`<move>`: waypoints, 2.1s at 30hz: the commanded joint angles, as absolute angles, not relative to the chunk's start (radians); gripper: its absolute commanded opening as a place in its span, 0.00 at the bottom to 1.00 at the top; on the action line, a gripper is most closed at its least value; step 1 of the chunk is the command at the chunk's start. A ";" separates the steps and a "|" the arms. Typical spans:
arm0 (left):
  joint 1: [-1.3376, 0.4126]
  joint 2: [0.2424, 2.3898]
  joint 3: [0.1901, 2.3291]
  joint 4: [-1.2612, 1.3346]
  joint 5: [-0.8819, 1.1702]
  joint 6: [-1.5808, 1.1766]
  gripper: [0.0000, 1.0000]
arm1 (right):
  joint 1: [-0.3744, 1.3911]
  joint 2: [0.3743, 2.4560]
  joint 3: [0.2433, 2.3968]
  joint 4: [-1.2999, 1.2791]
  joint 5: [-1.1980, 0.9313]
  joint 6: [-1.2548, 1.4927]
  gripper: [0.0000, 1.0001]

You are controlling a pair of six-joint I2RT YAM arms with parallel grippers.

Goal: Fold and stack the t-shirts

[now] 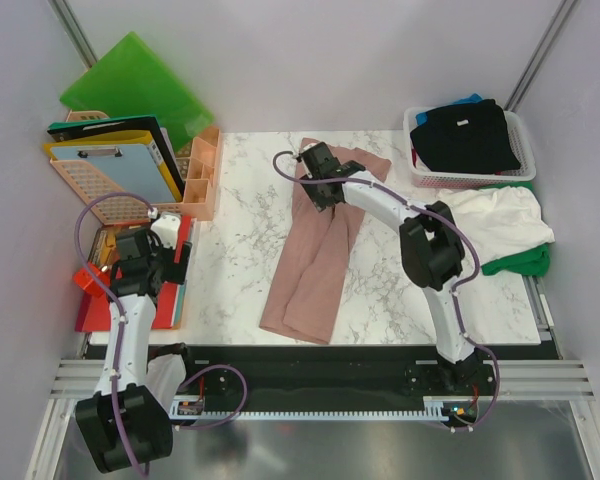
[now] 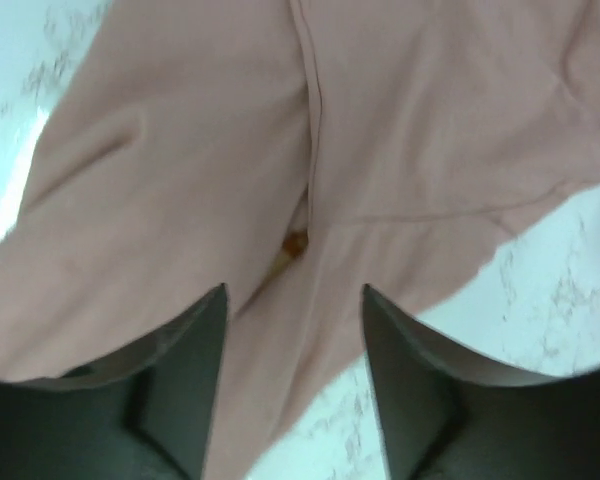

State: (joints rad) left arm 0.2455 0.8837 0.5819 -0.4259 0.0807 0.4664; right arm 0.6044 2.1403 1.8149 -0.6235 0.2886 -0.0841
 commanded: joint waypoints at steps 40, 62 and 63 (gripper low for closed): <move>0.247 0.891 0.574 -0.431 0.094 0.492 0.91 | 0.529 2.296 1.904 -0.560 0.193 -0.040 0.49; 0.249 0.893 0.545 -0.413 0.112 0.494 0.91 | 0.522 2.118 1.906 -0.546 0.164 0.009 0.98; 0.249 0.893 0.545 -0.413 0.112 0.495 0.91 | 0.519 2.172 1.948 -0.576 0.123 -0.041 0.98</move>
State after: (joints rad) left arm 0.2455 0.8898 0.5495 -0.4454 0.0883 0.4858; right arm 0.5205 2.1109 1.8458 -0.5152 0.2310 0.0055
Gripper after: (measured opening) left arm 0.913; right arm 0.979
